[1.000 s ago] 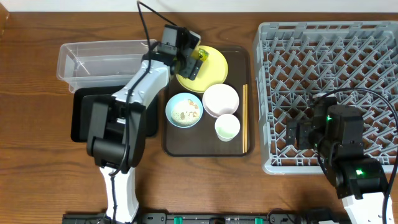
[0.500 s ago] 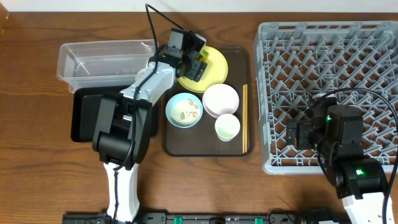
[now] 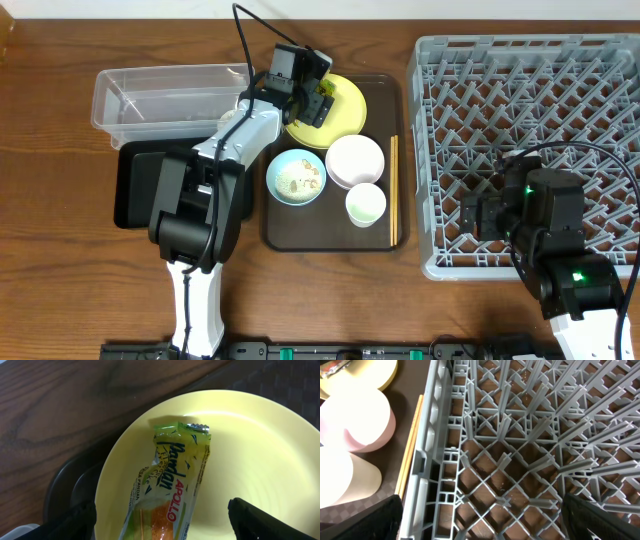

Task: Sort waste into correct bins and load items into the dishwasher rack
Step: 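Grasp the green snack wrapper on the yellow plate with the left gripper, then carry the wrapper left and release it into the clear plastic bin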

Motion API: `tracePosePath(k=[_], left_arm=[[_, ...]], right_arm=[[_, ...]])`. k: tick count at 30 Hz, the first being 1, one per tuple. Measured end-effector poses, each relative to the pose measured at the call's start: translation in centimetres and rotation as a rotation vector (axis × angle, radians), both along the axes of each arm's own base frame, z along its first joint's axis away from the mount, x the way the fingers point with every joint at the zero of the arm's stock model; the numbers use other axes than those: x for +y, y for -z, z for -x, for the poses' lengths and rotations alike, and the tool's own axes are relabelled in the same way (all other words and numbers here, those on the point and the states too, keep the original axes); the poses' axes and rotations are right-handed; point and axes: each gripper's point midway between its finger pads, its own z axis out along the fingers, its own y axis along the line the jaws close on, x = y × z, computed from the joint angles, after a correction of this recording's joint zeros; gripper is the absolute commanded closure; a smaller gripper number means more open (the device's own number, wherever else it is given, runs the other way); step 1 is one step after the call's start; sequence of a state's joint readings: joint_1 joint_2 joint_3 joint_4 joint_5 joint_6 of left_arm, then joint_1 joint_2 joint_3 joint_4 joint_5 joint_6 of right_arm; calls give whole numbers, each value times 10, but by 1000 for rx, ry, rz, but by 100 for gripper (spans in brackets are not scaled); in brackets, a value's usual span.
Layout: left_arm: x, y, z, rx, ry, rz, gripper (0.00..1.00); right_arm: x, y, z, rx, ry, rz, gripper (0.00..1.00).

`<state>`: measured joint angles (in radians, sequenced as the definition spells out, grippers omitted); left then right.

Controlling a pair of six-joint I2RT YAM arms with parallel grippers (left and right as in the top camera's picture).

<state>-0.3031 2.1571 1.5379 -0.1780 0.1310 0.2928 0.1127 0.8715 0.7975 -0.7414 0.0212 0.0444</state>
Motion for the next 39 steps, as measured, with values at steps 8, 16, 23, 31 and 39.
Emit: tracePosePath(k=[8, 16, 23, 31, 39], left_arm=[[1, 38, 5, 70, -8, -11, 13], [-1, 40, 7, 83, -16, 9, 39], [-5, 42, 14, 127, -11, 32, 58], [-3, 40, 19, 168, -69, 60, 86], [0, -3, 30, 158, -83, 75, 89]], right_arm=[[0, 0, 0, 0, 0, 0, 1], [0, 0, 0, 1, 0, 0, 1], [0, 0, 0, 2, 0, 0, 1], [0, 0, 0, 2, 0, 0, 1], [0, 1, 0, 3, 0, 0, 1]])
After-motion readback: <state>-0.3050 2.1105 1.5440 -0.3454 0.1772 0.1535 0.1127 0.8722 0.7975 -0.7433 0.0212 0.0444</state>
